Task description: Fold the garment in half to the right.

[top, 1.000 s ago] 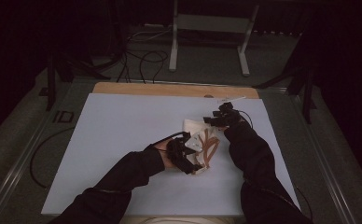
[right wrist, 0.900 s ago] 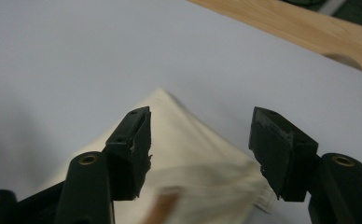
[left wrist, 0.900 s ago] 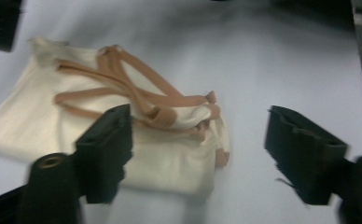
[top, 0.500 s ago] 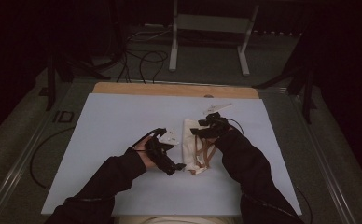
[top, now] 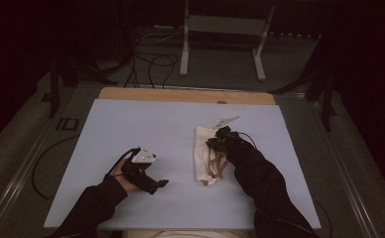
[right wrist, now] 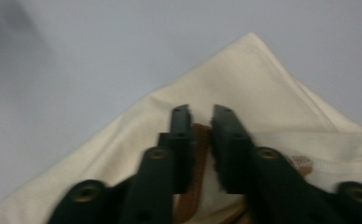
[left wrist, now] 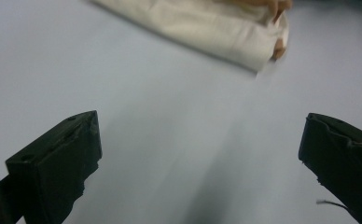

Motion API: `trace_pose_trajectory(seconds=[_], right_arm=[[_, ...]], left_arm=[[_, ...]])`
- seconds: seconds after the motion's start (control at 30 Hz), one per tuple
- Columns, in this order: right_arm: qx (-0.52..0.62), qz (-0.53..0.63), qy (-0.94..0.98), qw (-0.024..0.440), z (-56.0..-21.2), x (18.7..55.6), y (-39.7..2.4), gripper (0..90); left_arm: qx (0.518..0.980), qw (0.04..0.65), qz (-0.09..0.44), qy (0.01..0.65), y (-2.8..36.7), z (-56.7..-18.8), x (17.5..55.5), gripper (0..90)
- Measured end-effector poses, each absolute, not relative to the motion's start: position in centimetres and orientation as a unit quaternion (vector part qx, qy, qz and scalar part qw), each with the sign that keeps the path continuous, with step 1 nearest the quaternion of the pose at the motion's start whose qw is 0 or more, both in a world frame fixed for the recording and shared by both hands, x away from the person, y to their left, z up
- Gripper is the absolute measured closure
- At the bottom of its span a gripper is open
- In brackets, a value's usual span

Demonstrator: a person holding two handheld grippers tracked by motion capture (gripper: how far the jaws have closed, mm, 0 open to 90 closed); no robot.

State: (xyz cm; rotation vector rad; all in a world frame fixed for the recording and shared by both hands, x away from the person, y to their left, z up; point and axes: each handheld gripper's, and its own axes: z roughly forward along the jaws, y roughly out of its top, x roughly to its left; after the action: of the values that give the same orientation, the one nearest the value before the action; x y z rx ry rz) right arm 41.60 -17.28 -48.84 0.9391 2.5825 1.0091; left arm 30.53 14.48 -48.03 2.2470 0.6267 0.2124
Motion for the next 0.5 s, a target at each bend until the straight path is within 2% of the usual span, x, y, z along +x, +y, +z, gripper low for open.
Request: trace_pose_trajectory(seconds=[0.03,0.07,0.5], right_arm=[[0.32,0.339,0.878,0.11,-48.8,41.5,-17.3,88.2],[0.319,0.338,0.878,0.113,-48.7,41.5,-17.3,89.1],[0.332,0.354,0.861,0.15,-46.6,39.7,-19.7,89.9]], left_arm=[[0.883,0.389,0.083,0.249,14.9,-48.2,30.3,0.0],[0.88,0.39,0.085,0.256,15.3,-48.4,30.2,0.0],[0.85,0.408,0.113,0.314,19.4,-49.8,29.2,0.0]])
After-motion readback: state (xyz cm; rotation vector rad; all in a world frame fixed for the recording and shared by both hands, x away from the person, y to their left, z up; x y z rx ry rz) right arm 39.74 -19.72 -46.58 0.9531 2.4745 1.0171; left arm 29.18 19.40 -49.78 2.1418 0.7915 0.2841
